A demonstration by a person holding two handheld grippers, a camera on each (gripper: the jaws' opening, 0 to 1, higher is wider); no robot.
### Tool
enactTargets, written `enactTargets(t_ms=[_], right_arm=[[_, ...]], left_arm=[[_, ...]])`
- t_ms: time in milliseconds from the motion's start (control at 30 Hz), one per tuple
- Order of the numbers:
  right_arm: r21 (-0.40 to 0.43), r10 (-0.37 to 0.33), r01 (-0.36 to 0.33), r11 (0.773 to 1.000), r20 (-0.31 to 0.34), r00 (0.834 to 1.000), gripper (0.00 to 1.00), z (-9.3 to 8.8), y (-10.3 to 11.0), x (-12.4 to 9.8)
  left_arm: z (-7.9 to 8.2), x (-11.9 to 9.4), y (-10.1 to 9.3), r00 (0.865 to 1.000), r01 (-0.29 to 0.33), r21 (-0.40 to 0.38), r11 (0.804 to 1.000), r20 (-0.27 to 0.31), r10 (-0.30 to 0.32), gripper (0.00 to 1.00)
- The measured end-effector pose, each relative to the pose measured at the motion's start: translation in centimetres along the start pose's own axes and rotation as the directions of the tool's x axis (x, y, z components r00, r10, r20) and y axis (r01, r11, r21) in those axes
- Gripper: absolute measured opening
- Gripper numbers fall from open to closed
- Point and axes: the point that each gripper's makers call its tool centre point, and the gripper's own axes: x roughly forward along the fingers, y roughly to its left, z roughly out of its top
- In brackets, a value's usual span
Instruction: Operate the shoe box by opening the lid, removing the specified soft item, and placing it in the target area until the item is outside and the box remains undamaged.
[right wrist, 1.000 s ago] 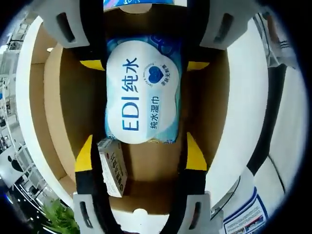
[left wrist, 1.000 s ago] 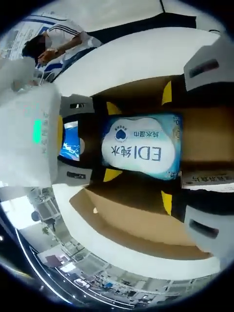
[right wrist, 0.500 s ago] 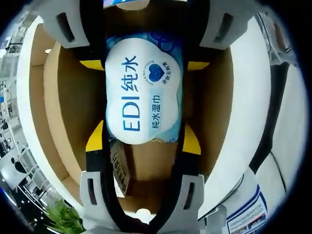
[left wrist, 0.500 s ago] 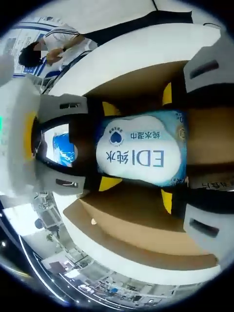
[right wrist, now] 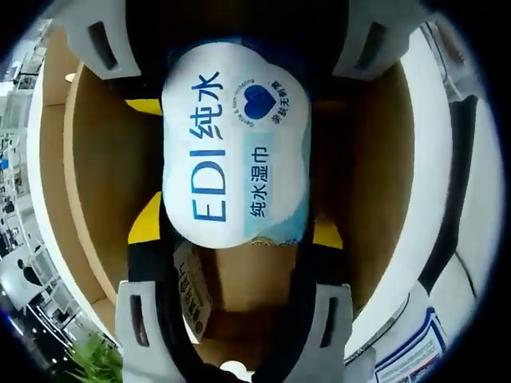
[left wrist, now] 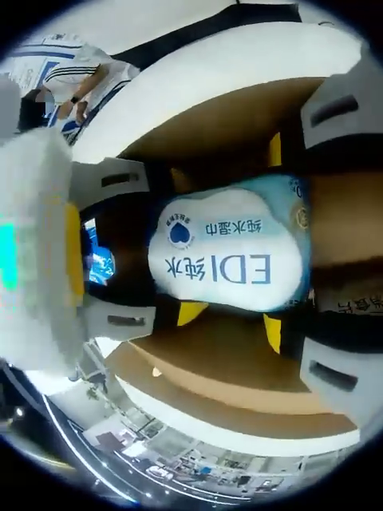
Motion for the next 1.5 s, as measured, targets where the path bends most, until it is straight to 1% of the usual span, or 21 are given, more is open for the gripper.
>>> enactTargets(t_ms=[67, 100, 200, 333, 367, 433, 467, 500, 567, 600, 633, 667, 700, 767, 900, 933, 967, 1033, 1100, 1233, 1500], right_arm=[[0.003, 0.006, -0.006, 1.0, 0.011, 1.0, 0.69, -0.1, 0.0, -0.1], [0.003, 0.01, -0.01, 1.0, 0.014, 1.0, 0.69, 0.0, 0.0, 0.0], [-0.004, 0.013, -0.013, 1.0, 0.007, 1.0, 0.7, 0.0, 0.0, 0.1], [-0.01, 0.029, -0.028, 1.0, 0.027, 0.999, 0.7, 0.0, 0.0, 0.2], [-0.01, 0.03, -0.03, 0.999, 0.024, 0.999, 0.7, 0.0, 0.0, 0.2], [-0.008, 0.032, -0.032, 0.999, 0.025, 0.999, 0.69, 0.0, 0.0, 0.2], [0.014, 0.039, -0.039, 0.999, 0.038, 0.999, 0.69, 0.1, 0.2, 0.2], [-0.035, 0.046, -0.044, 0.998, 0.042, 0.998, 0.69, -0.1, 0.0, 0.1], [-0.023, 0.045, -0.044, 0.999, 0.046, 0.998, 0.68, 0.1, -0.3, 0.2], [-0.016, 0.05, -0.049, 0.999, 0.047, 0.998, 0.68, 0.1, -0.3, 0.2], [-0.023, 0.051, -0.05, 0.999, 0.074, 0.996, 0.68, 0.1, -0.2, 0.2], [-0.017, 0.05, -0.049, 0.999, 0.071, 0.996, 0.67, 0.1, -0.1, 0.2], [-0.017, 0.048, -0.047, 0.999, 0.068, 0.997, 0.66, 0.2, -0.1, 0.2], [-0.018, 0.044, -0.043, 0.999, 0.064, 0.997, 0.65, 0.3, -0.1, 0.1], [0.012, 0.063, -0.065, 0.998, 0.098, 0.993, 0.61, 0.5, 0.3, -0.2], [0.015, 0.068, -0.07, 0.997, 0.099, 0.993, 0.61, 0.7, 0.6, -0.3], [0.028, 0.073, -0.076, 0.997, 0.104, 0.992, 0.61, 0.8, 0.7, -0.3], [0.027, 0.067, -0.07, 0.997, 0.116, 0.991, 0.6, 1.0, 0.7, -0.3], [0.045, 0.075, -0.081, 0.996, 0.125, 0.989, 0.6, 1.2, 0.7, -0.5], [0.056, 0.07, -0.078, 0.995, 0.143, 0.987, 0.59, 1.4, 0.4, -0.9], [0.051, 0.072, -0.082, 0.995, 0.176, 0.982, 0.59, 2.3, 0.5, -2.7]], left_arm=[[0.2, 0.4, 0.0, 1.0, 0.014, 0.004, 1.0, -0.012, -0.013, 0.72], [0.0, 1.0, -0.1, 0.999, 0.031, -0.051, 0.998, -0.02, -0.032, 0.75], [-0.1, 1.4, 0.2, 1.0, 0.024, -0.053, 0.998, -0.007, -0.025, 0.76], [0.0, 1.2, 0.0, 1.0, 0.024, -0.031, 0.999, 0.009, -0.024, 0.76], [0.0, 1.3, 0.0, 1.0, 0.022, -0.029, 0.999, 0.0, -0.022, 0.76], [-0.2, 1.2, 0.0, 0.997, 0.011, -0.051, 0.999, -0.079, -0.015, 0.75], [-0.4, 1.1, -0.3, 0.995, 0.021, -0.063, 0.998, -0.101, -0.028, 0.74], [-0.1, 1.5, -0.4, 0.996, 0.012, -0.081, 0.997, -0.087, -0.019, 0.72], [-0.3, 1.6, -0.3, 0.996, 0.018, -0.074, 0.997, -0.084, -0.024, 0.72], [-0.3, 1.6, -0.3, 0.997, 0.022, -0.068, 0.997, -0.071, -0.027, 0.72], [0.1, 1.6, -0.4, 0.999, 0.034, -0.061, 0.998, 0.009, -0.033, 0.72], [0.3, 1.6, -0.4, 0.998, 0.026, -0.035, 0.999, 0.055, -0.025, 0.72], [0.3, 1.5, -0.4, 0.996, 0.02, -0.045, 0.999, 0.086, -0.016, 0.72], [0.2, 1.3, -0.5, 0.998, 0.015, -0.062, 0.998, 0.069, -0.011, 0.71], [0.4, 1.2, -0.6, 0.997, 0.018, -0.057, 0.998, 0.081, -0.014, 0.67], [0.3, 1.1, -0.7, 0.997, 0.034, -0.063, 0.997, 0.076, -0.029, 0.67], [0.1, 0.9, -0.8, 0.996, 0.034, -0.056, 0.998, 0.079, -0.029, 0.66], [0.1, 0.6, -0.9, 0.996, 0.036, -0.058, 0.998, 0.082, -0.031, 0.66], [0.0, 0.5, -0.8, 0.995, 0.042, -0.052, 0.998, 0.09, -0.037, 0.65], [0.1, 0.1, -0.4, 0.996, 0.053, -0.046, 0.998, 0.078, -0.049, 0.65], [0.8, -1.8, -0.5, 0.995, 0.041, -0.048, 0.998, 0.095, -0.036, 0.64]])
